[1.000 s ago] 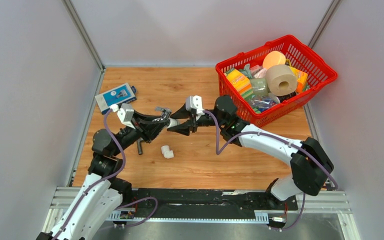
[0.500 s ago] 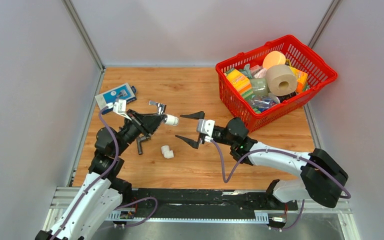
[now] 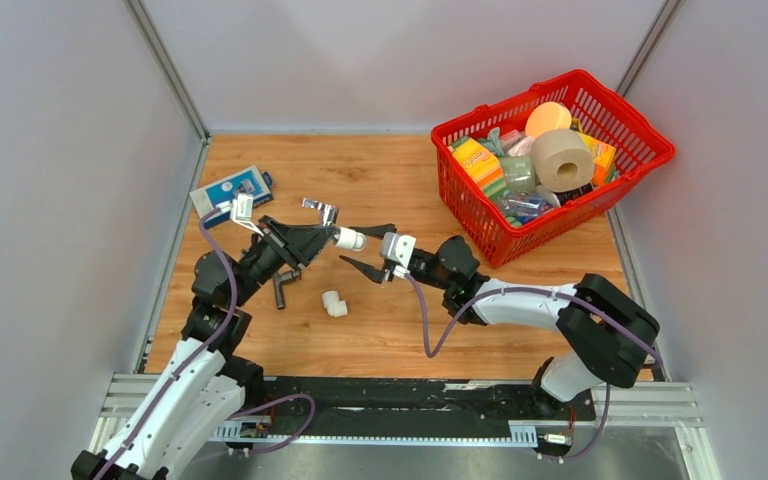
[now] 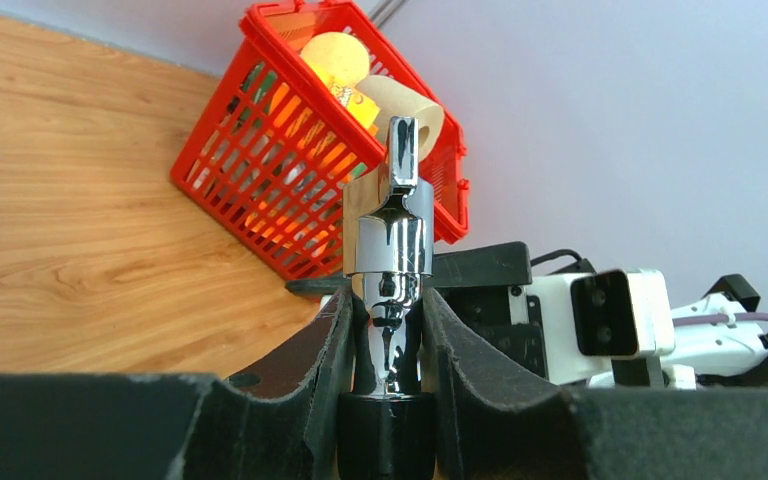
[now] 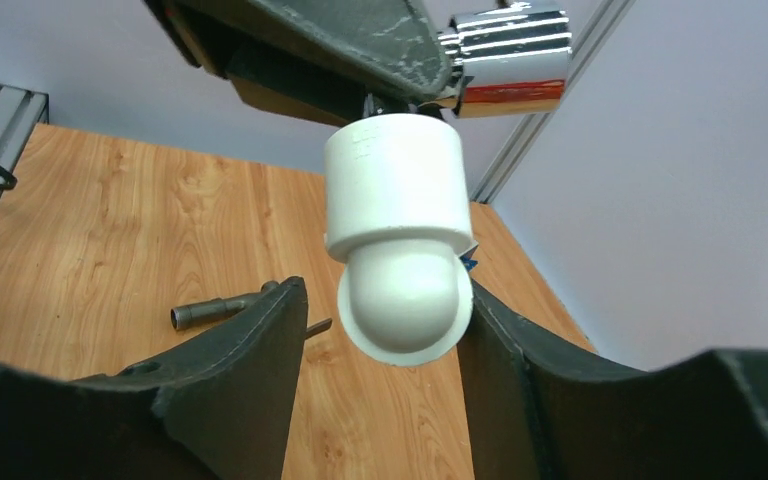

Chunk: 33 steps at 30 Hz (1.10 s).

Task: Install the water faucets

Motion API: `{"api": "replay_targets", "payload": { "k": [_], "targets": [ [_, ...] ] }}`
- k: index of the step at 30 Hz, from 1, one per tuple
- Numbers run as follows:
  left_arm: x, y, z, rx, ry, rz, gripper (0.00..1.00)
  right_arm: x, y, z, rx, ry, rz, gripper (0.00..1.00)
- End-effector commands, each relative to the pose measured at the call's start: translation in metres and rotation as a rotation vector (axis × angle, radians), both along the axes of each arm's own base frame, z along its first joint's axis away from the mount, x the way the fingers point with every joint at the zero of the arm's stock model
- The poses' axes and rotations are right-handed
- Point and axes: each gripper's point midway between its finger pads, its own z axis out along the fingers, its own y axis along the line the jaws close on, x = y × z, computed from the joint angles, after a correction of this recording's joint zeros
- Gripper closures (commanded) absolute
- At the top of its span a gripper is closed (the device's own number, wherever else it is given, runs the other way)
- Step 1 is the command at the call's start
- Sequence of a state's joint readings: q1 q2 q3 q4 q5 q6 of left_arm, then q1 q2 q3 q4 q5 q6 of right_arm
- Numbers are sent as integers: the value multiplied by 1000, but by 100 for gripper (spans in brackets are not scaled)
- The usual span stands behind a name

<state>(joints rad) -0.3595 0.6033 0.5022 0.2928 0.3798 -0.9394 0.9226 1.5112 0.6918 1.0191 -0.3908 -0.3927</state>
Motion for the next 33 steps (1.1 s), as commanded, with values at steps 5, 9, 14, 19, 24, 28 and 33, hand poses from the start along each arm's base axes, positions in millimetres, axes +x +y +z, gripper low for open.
{"api": "replay_targets", "payload": {
  "k": [5,9,14,19,24,28,33],
  "targets": [
    [-7,-4,34,-26,-257,-34,100,-12,10,47,197,195,105,69],
    [-9,-4,42,20,-421,-18,100,-12,9,54,272,414,127,100],
    [-22,-1,59,104,-686,12,100,-25,3,71,358,739,269,100],
    [-26,-4,61,168,-814,16,100,-32,1,76,375,951,356,100],
    [-23,-3,66,130,-786,21,100,-34,-2,74,315,838,315,100],
    [-8,7,66,115,-641,85,100,-24,-13,66,258,628,188,64],
    [4,11,51,124,-448,107,100,-20,-21,66,190,368,84,35]
  ]
}}
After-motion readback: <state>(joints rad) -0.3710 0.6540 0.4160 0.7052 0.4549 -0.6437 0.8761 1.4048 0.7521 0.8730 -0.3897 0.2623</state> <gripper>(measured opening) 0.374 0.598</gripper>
